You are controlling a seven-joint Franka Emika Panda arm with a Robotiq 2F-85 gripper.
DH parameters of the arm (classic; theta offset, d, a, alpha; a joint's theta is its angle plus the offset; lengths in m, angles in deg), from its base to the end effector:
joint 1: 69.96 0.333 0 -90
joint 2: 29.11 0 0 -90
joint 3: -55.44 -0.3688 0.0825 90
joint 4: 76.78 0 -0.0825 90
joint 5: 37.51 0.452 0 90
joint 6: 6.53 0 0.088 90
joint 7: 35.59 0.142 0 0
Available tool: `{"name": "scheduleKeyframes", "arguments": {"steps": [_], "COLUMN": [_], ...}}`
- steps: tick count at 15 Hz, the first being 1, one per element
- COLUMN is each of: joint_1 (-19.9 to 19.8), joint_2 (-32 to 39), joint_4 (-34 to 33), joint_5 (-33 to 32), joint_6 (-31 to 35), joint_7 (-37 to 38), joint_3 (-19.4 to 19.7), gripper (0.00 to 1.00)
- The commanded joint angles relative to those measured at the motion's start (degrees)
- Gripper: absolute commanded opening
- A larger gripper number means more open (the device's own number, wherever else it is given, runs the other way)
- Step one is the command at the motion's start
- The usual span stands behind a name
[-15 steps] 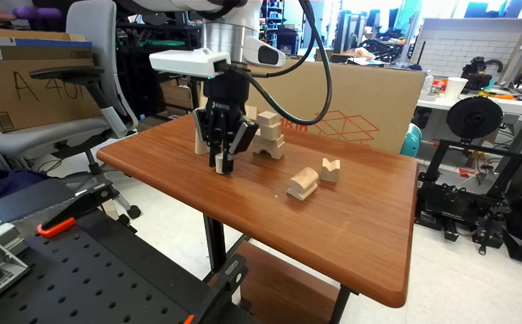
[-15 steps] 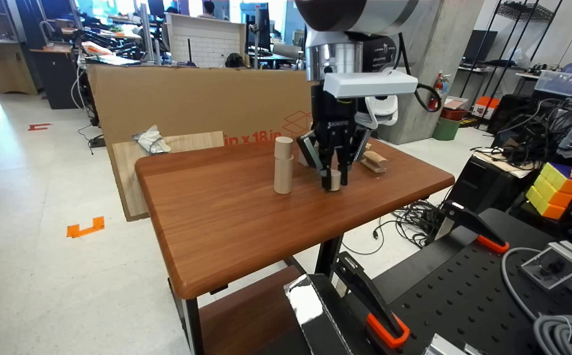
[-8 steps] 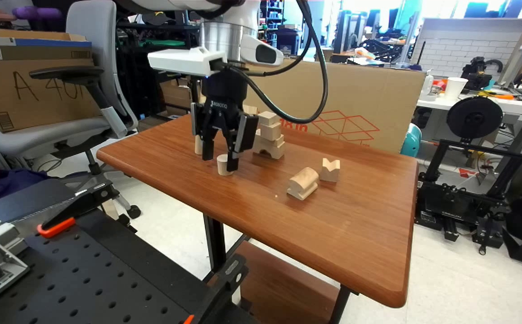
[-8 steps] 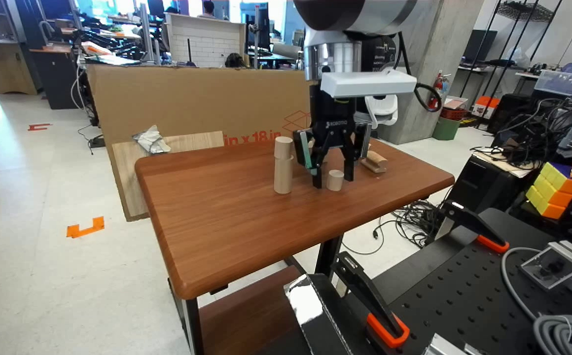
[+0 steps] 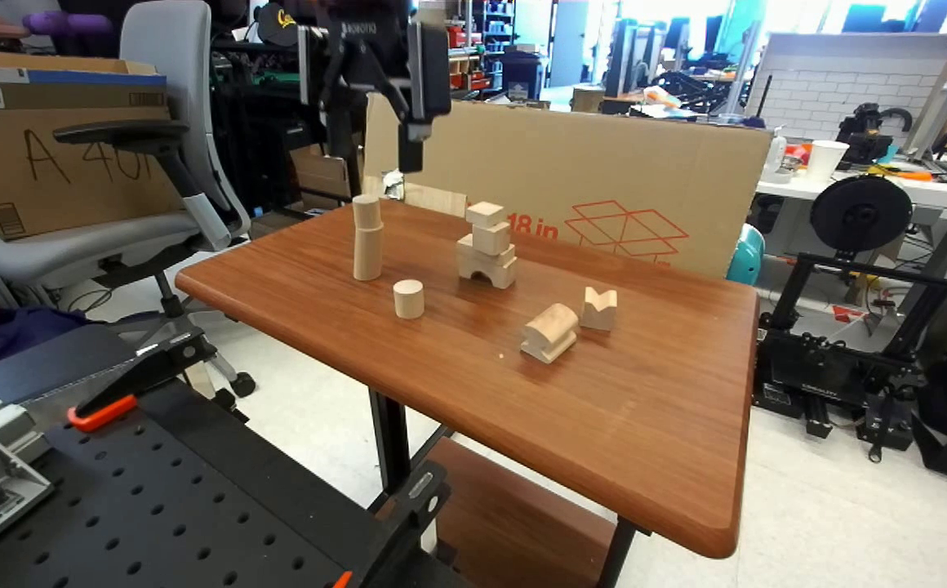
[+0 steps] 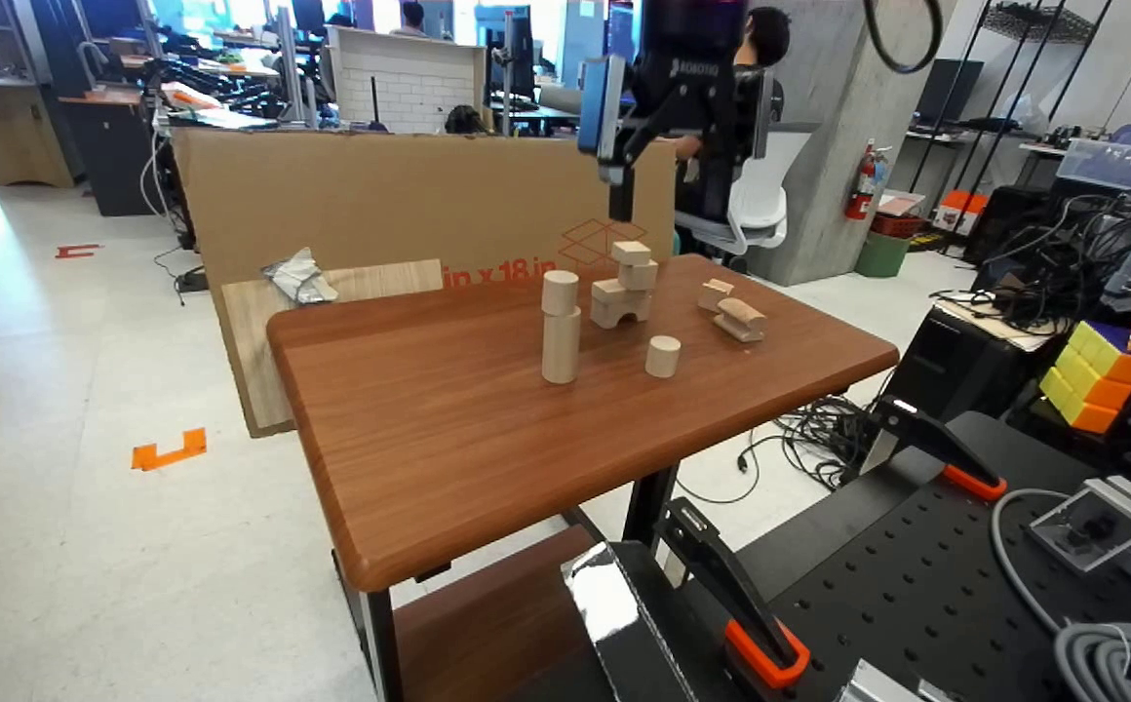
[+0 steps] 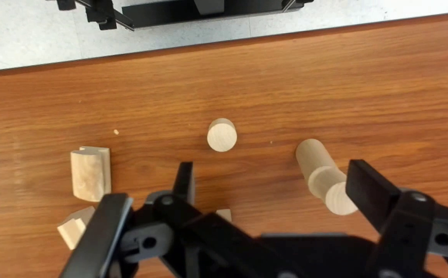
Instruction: Pick up the cylindrical block on the right and put it on the table
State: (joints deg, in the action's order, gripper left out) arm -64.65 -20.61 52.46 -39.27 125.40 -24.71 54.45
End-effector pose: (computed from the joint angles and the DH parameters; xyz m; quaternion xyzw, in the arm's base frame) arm 0.5710 0.0617 0.2564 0.9982 -0.0291 -0.0486 0.0171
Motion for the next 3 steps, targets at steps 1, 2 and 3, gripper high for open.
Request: {"name": "scheduleKeyframes", "arguments": {"steps": [1, 2, 3], "joint_1": [-0.6, -0.7, -0.7], "joint_2": [-2.2, -3.6, -4.2], "joint_4": [0.9, 1.7, 2.3], "joint_5": [0.1, 0.1, 0.1], "joint_6": [-0.9, -1.0, -1.0], "joint_7": [-0.3, -0.5, -0.5], "joint_3": [-0.5, -0.6, -0.6], "gripper": [1.0, 1.0, 1.0]}}
